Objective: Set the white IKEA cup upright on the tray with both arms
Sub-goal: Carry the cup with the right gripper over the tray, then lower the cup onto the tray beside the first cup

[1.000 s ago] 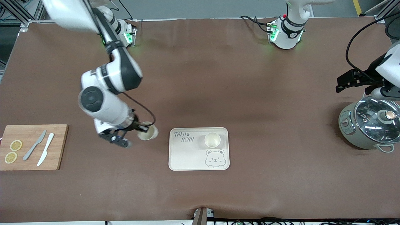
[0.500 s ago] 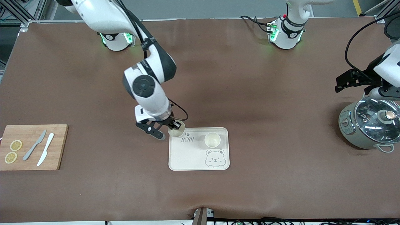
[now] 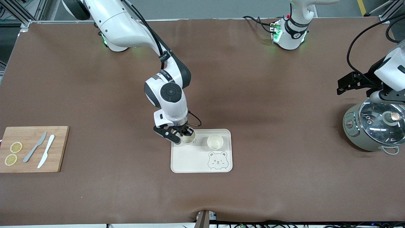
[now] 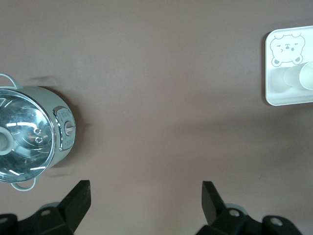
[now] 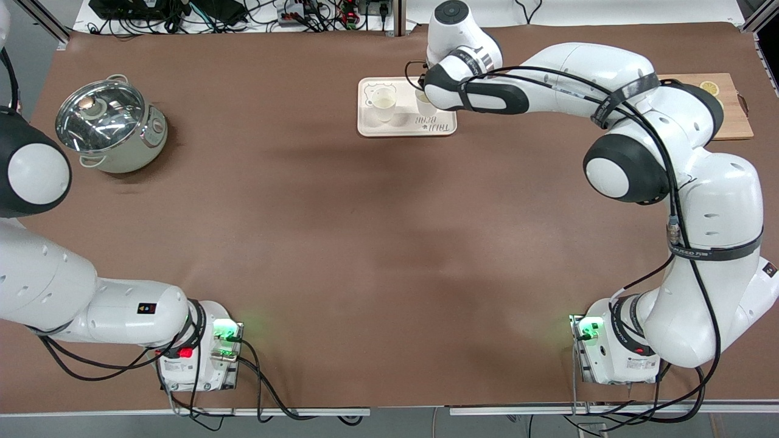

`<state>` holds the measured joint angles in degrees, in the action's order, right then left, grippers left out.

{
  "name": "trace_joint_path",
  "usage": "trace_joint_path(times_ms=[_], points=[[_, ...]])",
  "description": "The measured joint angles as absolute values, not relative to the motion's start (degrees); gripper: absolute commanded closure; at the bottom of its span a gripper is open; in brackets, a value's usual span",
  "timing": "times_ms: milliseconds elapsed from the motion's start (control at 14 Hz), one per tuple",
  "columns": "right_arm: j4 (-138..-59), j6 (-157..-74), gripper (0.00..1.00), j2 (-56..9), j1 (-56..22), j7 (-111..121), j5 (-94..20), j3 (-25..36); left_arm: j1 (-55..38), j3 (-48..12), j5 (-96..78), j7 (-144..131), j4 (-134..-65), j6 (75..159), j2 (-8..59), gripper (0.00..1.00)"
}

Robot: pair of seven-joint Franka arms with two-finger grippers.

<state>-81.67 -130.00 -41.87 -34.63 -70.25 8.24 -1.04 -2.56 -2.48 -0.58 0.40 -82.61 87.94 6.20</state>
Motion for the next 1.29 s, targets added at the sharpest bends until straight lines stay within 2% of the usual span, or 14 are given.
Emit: trace_joint_path(times_ms=[429,857,1000,1286], points=[[-81.6,-134.9,1.0,-44.9,-34.6,-70.3,8.3,-0.2,-2.6,-2.5,-0.6,0.4,-82.6,87.9,6.2,0.0],[-81.5,-136.1,1.0,-46.2,-34.5,-70.3,8.3,0.1,-2.6,-2.5,-0.5,0.4,-82.6,87.9,6.2,0.0],[-81.4,-136.2,0.0,-46.3,-34.5,-70.3,8.3,0.2,-2.6,-2.5,-0.5,0.4,-82.6,87.9,6.2,0.0],[-81.4,-136.3,0.0,-46.5,-34.2,-70.2,8.4,0.4,-2.6,-2.5,-0.5,0.3,-82.6,87.9,6.2,0.0]])
